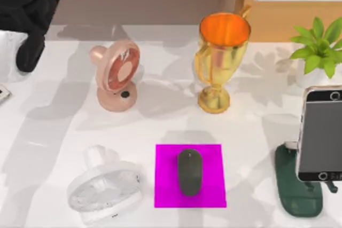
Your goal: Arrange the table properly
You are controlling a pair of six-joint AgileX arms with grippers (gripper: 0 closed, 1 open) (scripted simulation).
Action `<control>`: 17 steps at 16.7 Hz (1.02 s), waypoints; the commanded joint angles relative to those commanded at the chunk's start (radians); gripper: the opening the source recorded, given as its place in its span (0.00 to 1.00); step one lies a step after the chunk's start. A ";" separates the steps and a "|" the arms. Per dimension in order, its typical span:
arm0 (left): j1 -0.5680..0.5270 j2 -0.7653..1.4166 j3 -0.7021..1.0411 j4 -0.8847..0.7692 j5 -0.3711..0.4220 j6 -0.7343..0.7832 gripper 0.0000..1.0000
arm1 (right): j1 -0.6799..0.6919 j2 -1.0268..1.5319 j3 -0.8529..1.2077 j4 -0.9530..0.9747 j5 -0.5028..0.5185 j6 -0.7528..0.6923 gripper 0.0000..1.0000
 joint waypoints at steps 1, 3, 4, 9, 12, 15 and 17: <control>0.004 0.011 0.041 -0.054 -0.007 0.001 0.00 | 0.000 0.000 0.000 0.000 0.000 0.000 1.00; 0.015 0.034 0.123 -0.158 -0.024 0.001 0.00 | 0.000 0.000 0.000 0.000 0.000 0.000 1.00; 0.021 0.045 0.163 -0.206 -0.033 0.002 0.00 | 0.000 0.000 0.000 0.000 0.000 0.000 1.00; 0.046 0.101 0.322 -0.397 -0.075 0.003 0.00 | 0.000 0.000 0.000 0.000 0.000 0.000 1.00; 0.050 0.127 0.366 -0.455 -0.088 0.002 0.00 | 0.000 0.000 0.000 0.000 0.000 0.000 1.00; 0.050 0.131 0.371 -0.462 -0.090 0.001 0.00 | 0.000 0.000 0.000 0.000 0.000 0.000 1.00; 0.050 0.131 0.371 -0.462 -0.090 0.001 0.00 | 0.000 0.000 0.000 0.000 0.000 0.000 1.00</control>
